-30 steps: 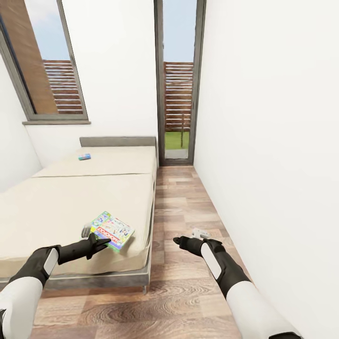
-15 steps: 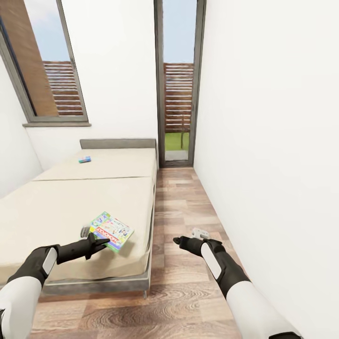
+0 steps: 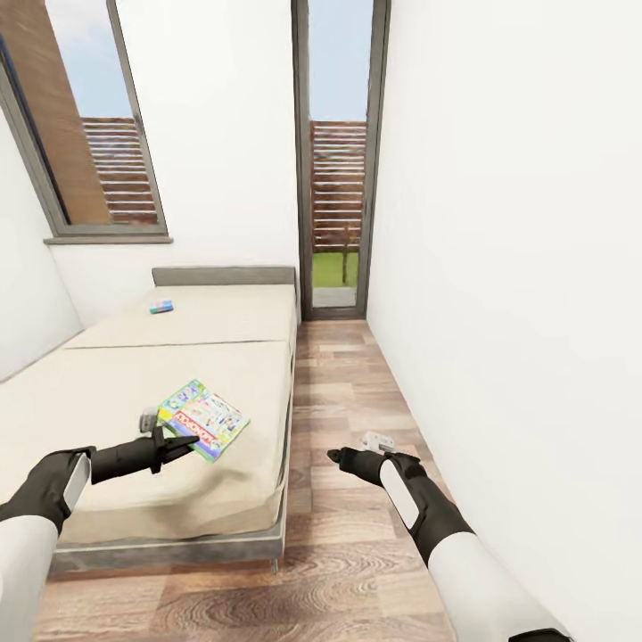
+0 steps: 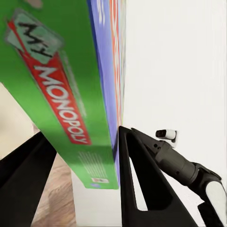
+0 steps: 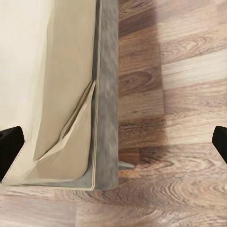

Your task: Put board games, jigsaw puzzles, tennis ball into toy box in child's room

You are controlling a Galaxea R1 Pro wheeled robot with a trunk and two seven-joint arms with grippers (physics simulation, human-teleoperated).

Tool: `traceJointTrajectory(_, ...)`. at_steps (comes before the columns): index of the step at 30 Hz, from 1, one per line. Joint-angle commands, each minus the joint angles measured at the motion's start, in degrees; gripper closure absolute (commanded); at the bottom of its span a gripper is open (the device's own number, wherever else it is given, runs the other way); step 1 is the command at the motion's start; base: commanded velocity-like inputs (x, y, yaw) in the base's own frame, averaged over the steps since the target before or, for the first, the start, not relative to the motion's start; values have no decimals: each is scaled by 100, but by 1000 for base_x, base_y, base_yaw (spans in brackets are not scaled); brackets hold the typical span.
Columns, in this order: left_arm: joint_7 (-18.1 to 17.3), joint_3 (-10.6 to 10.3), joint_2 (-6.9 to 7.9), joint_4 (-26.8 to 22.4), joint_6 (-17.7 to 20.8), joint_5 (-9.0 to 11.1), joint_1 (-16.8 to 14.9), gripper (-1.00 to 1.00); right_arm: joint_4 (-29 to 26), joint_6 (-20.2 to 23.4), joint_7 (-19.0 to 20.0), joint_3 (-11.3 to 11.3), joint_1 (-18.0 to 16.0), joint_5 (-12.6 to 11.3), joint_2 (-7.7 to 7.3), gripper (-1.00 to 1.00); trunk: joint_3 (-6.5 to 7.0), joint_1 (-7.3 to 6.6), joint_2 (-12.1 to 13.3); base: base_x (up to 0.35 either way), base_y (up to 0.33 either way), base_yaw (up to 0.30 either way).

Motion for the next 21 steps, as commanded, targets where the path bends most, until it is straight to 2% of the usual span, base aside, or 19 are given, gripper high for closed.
traceJointTrajectory(1, -242, -101, 49, -23, 36, -34, -2, 100, -8, 25, 11, -1, -4, 9, -1, -100, 12, -23, 39, 0, 0, 0)
traceJointTrajectory(3, -644, -227, 117, -57, 17, -40, 1, 100, -13, 25, 11, 0, -4, 8, -2, -100, 48, -67, 119, 0, 0, 0)
traceJointTrajectory(6, -905, -308, 163, -76, 5, -43, 3, 100, -18, 28, 11, 0, -5, 9, -3, -100, 102, -133, 240, 0, 0, 0)
traceJointTrajectory(10, -1075, -389, 235, -145, 2, -40, 3, 100, -20, 33, 18, -8, -4, 4, -9, -100, 174, -221, 400, 0, 0, 0)
traceJointTrajectory(11, -1266, -460, 264, -177, 9, -43, -5, 100, -21, 38, 12, -6, -5, 2, -8, -100, 192, -243, 440, 0, 0, 0)
traceJointTrajectory(12, -1307, -493, 265, -179, 10, -44, -8, 100, -21, 39, 10, -7, -5, 2, -8, -100, 210, -265, 480, 0, 0, 0)
traceJointTrajectory(17, -1588, -993, 277, -196, 23, -44, -23, 100, -21, 35, 11, -20, -2, -1, -3, -100, 300, -375, 681, 0, 0, 0)
traceJointTrajectory(19, -1634, -1130, 350, -201, 25, -40, -29, 100, -21, 34, 54, -32, -1, -5, 10, -100, 336, -419, 761, 0, 0, 0)
traceJointTrajectory(21, -1648, -1165, 423, -202, 25, -38, -30, 100, -21, 38, 66, -38, -1, -6, 22, -100, 372, -463, 841, 0, 0, 0)
